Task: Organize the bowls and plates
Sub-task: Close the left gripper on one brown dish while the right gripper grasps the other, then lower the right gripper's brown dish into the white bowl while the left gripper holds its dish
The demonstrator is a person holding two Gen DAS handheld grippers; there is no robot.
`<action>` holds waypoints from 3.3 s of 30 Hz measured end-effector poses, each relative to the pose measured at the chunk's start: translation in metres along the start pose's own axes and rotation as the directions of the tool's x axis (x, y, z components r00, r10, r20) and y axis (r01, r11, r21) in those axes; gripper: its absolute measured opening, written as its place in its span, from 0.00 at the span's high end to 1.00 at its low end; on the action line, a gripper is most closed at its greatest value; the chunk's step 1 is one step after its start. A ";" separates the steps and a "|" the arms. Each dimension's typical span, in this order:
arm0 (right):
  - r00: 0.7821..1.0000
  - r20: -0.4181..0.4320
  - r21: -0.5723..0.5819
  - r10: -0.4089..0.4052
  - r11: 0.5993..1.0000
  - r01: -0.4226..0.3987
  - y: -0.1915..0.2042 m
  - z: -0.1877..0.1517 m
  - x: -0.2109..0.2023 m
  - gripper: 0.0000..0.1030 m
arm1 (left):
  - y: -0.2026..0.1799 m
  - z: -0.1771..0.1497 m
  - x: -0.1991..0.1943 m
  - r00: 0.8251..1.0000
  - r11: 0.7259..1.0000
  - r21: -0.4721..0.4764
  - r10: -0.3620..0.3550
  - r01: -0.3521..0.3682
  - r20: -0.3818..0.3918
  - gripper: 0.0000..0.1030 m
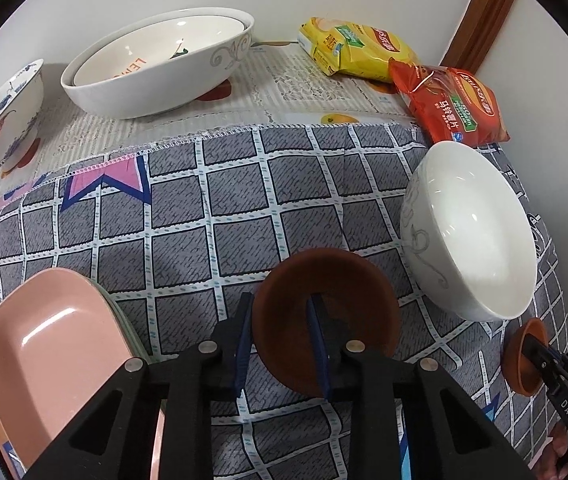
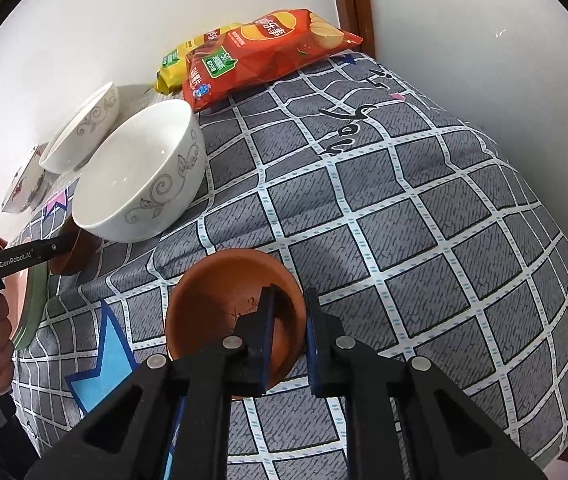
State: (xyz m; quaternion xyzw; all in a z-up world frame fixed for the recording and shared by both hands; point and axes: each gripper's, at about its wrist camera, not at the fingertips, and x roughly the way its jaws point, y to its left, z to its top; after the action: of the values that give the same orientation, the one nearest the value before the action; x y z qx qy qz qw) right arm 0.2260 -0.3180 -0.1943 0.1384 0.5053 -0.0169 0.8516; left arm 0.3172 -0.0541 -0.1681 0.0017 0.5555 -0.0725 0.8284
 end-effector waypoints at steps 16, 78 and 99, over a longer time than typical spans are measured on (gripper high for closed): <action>0.999 0.039 -0.011 0.007 1.000 -0.006 0.007 -0.002 -0.013 0.92 | -0.002 -0.003 -0.011 0.999 1.000 0.012 -0.004 0.003 0.046 0.92; 0.998 0.057 -0.162 0.002 0.987 0.007 0.105 0.091 0.022 0.92 | 0.034 0.017 -0.051 0.990 0.995 -0.078 -0.057 0.067 0.130 0.92; 1.000 0.025 -0.177 -0.006 0.984 0.010 0.107 0.094 0.034 0.92 | 0.028 0.019 -0.041 0.989 0.994 -0.063 -0.080 0.088 0.121 0.92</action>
State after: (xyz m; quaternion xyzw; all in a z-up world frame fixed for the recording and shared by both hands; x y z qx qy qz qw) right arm 0.3416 -0.2349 -0.1581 0.0598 0.4950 0.0230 0.8665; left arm 0.3229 -0.0230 -0.1252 -0.0545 0.5072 -0.0883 0.8556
